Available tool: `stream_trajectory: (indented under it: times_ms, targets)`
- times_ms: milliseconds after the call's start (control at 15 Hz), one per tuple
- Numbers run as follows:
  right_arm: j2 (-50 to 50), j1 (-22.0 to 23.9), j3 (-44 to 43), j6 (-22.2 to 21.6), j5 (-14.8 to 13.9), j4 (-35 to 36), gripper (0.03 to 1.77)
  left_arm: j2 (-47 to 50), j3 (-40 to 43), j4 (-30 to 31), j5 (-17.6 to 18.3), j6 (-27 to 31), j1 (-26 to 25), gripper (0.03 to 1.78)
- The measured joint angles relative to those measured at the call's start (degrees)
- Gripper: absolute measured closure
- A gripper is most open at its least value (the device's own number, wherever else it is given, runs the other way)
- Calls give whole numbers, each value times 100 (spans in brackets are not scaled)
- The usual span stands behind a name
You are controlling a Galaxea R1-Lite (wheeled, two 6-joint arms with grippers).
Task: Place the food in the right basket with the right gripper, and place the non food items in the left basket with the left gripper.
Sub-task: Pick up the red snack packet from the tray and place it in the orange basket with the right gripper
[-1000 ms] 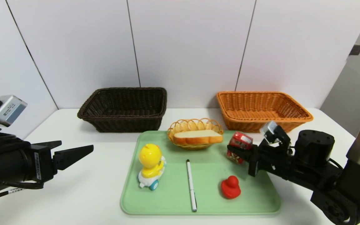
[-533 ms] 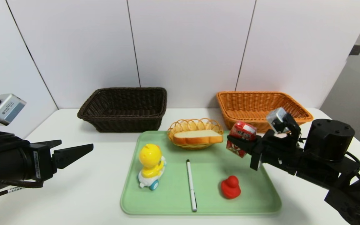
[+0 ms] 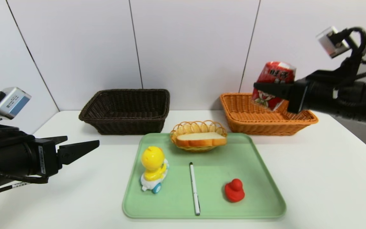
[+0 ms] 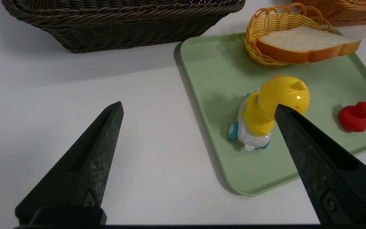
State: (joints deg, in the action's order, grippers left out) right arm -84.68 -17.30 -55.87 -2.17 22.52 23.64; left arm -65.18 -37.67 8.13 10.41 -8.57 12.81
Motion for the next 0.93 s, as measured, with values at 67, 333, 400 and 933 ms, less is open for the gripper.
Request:
stream_trajectory:
  times_ms: [67,333,400,933]
  targets:
    - [-5,193,-512,-72,-15,-488,142,-37,-69,-6,0,-2,2,12]
    - [-716,995,-2037,-1156,-193,-1157,142,-155,-312,-26,-18,-171,49,12]
    - [-947,1159,-2183,-1331,-221,-1154,142,-184,-364,-48,-27,-197,68,12]
    - [-2723,1670,-2798,-1130,-883,-728,142,-741,-1005,-116,-350,-455,402,12]
